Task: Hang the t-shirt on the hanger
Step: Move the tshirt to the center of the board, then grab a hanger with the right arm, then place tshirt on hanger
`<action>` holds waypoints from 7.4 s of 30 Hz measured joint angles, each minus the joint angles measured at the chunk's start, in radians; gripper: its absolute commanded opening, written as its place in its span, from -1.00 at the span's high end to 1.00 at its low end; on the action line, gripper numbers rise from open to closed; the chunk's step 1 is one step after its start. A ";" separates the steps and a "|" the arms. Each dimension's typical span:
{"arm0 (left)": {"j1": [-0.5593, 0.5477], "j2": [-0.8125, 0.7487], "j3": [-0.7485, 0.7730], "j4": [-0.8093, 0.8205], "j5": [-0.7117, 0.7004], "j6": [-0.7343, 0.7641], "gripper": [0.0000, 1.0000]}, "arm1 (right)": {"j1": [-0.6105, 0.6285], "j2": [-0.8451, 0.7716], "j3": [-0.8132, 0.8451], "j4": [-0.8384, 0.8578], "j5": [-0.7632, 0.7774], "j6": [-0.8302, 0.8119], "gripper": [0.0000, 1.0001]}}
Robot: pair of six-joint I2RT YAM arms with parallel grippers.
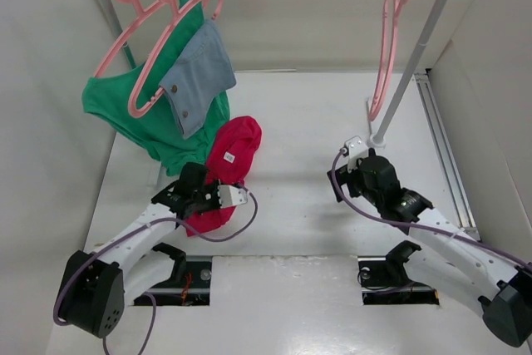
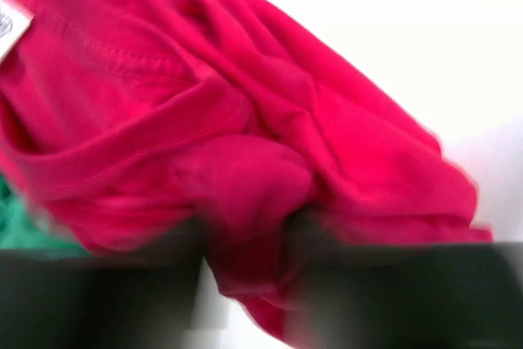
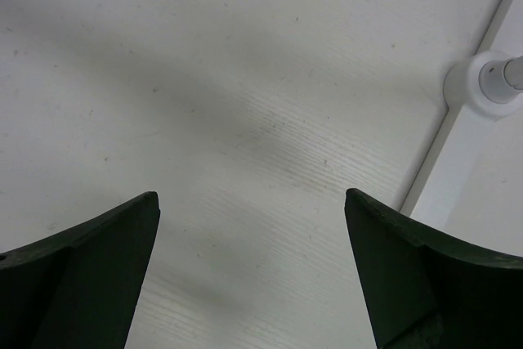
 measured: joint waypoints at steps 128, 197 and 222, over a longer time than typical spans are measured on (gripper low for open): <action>-0.237 -0.020 0.162 0.476 -0.181 -0.708 -0.70 | 0.233 0.267 1.155 -0.348 -0.241 -0.249 -0.98; -0.243 0.307 0.357 0.387 0.069 -0.689 -0.70 | -0.296 0.215 0.795 -0.285 -0.507 -0.181 1.00; -0.313 0.468 0.347 -0.222 -0.070 0.193 0.97 | -0.361 0.061 0.559 -0.302 -0.457 -0.132 1.00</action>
